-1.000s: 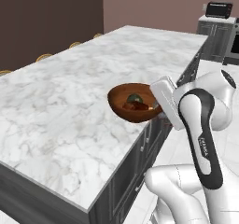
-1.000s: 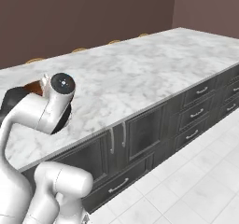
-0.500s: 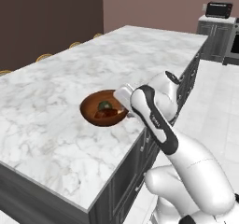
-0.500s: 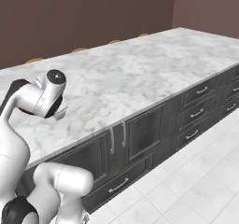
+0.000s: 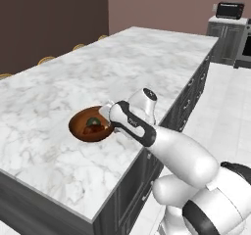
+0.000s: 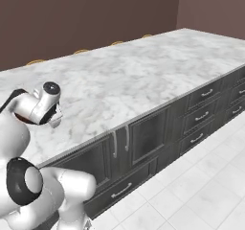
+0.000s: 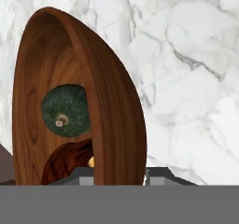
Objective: The microwave is finished heating the steak and squash. Take the bowl containing the food and place it on the dining counter.
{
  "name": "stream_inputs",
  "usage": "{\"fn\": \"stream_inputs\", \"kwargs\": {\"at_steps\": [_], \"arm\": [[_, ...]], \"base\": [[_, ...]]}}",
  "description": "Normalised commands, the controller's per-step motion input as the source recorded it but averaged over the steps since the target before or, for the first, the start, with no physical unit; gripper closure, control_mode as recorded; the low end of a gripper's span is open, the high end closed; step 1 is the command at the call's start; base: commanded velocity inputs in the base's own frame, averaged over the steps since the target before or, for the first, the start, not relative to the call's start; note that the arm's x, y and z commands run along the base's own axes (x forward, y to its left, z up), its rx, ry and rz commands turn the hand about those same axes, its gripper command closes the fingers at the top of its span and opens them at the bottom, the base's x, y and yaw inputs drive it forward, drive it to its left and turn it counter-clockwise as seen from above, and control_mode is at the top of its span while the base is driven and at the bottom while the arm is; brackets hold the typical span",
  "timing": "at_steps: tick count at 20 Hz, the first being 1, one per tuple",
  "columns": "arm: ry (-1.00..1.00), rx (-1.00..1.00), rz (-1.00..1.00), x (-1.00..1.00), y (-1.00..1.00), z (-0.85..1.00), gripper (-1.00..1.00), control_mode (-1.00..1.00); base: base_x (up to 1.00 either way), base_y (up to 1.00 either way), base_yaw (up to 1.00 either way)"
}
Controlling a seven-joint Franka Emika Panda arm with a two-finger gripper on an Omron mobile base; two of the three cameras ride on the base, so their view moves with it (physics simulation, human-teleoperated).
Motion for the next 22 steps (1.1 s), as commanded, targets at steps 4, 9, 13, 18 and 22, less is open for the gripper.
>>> {"fn": "stream_inputs", "kwargs": {"at_steps": [4,9,13,18,22], "arm": [[0.0,0.02,0.0,0.51,0.31,-0.66,1.0,-1.0],[0.0,0.0,0.0,0.51,0.42,-0.5,1.0,-1.0],[0.0,0.0,0.0,0.43,0.26,-0.33,1.0,-1.0],[0.0,-0.04,0.0,0.25,0.07,-0.19,1.0,-1.0],[0.0,0.0,0.0,0.17,0.0,-0.06,-1.0,-1.0]], "base": [[0.0,0.0,0.0],[0.0,0.0,0.0],[0.0,0.0,0.0],[0.0,0.0,0.0],[0.0,0.0,0.0]]}}
